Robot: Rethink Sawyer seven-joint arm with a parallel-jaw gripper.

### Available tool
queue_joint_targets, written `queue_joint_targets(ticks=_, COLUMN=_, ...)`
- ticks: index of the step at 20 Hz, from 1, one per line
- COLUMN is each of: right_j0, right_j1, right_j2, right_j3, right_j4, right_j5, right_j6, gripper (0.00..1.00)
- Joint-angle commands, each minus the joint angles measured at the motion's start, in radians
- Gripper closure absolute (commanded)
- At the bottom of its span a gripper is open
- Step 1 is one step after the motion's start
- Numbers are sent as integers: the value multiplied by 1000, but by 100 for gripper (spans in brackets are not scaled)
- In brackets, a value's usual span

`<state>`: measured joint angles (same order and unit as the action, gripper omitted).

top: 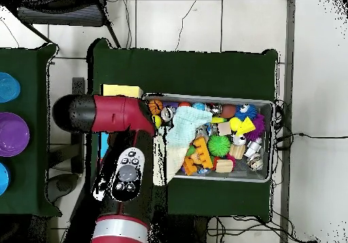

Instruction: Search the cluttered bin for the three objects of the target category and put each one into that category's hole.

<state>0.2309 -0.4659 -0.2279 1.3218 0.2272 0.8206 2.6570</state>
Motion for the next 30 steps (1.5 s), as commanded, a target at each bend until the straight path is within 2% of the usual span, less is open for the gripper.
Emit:
queue_joint_targets(ticks=1, right_j0=35, right_j1=89, right_j2=-66, right_j3=2, right_j4=-26, right_j5=-43, right_j6=257, gripper=100)
queue_joint_targets(ticks=3, right_j0=44, right_j1=125, right_j2=-75, right_j3=-26, right_j4=-5, right_j5=-99, right_j6=279, gripper=100)
queue_joint_targets(ticks=6, right_j0=91, right_j1=185, right_j2=-146, right_j3=-85, right_j4=14, right_j5=-160, right_j6=356, gripper=100)
queue_joint_targets(ticks=8, right_j0=103, right_j1=212, right_j2=-178, right_j3=-114, right_j4=27, right_j5=-172, right_j6=371, gripper=100)
queue_joint_targets(ticks=15, right_j0=91, right_j1=231, right_j2=-217, right_j3=-120, right_j4=71, right_j5=-218, right_j6=342, gripper=100)
queue_joint_targets(ticks=18, right_j0=92, right_j1=226, right_j2=-225, right_j3=-115, right_j4=86, right_j5=-208, right_j6=336, gripper=100)
queue_joint_targets(ticks=22, right_j0=82, right_j1=235, right_j2=-223, right_j3=-131, right_j4=106, right_j5=-131, right_j6=309, gripper=100)
queue_joint_targets(ticks=27, right_j0=65, right_j1=251, right_j2=-223, right_j3=-146, right_j4=95, right_j5=-47, right_j6=236, gripper=100)
queue_joint_targets(ticks=30, right_j0=50, right_j1=258, right_j2=-193, right_j3=-135, right_j4=105, right_j5=-66, right_j6=212, gripper=100)
